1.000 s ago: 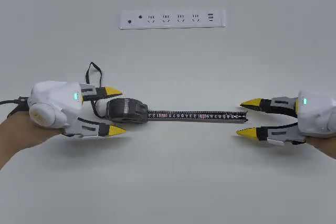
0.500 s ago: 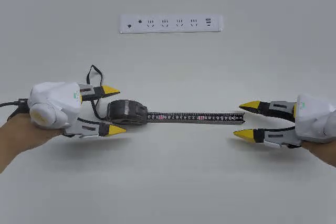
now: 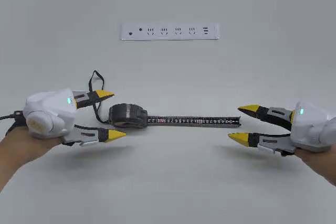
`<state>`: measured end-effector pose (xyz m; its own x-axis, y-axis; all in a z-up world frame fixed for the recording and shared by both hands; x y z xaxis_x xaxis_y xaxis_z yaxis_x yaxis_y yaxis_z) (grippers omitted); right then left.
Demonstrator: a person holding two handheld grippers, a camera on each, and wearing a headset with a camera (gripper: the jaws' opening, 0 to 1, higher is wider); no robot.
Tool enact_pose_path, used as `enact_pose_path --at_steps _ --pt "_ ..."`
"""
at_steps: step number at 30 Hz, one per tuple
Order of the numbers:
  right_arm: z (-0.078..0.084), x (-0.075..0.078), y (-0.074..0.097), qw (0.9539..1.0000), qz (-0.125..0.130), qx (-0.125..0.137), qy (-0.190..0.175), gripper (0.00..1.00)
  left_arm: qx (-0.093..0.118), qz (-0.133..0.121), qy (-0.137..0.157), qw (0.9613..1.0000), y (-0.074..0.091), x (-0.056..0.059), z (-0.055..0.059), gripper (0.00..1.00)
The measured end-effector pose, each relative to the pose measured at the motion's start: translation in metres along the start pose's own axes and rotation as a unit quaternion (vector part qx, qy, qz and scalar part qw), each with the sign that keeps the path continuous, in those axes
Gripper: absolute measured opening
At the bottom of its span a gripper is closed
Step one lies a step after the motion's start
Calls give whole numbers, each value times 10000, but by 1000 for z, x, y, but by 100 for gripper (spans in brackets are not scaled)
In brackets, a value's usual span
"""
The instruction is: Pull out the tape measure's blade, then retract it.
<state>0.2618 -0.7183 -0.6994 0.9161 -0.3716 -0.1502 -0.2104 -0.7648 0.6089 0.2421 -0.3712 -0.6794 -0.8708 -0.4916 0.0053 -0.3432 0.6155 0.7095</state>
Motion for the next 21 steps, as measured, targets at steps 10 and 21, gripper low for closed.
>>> enact_pose_path --at_steps 10,21 --pt "-7 -16 19 9996 170 85 -204 50 97 -151 332 9993 13 14 -3 66" --pt "-11 -30 44 9981 442 179 -390 54 255 -338 588 9974 32 23 8 67"
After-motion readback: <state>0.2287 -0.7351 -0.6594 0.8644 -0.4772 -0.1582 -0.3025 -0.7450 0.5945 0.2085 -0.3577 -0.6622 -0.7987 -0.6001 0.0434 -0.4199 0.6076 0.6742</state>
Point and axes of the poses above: the centre of the closed fingertips' face, and the gripper's own axes: y roughly backward along the fingers, x roughly to its right, z roughly out of its underside, the point moved 6 cm from there along y, roughly backward along the fingers, and after that the axes turned 9 degrees about -x, right-handed, at the moved point
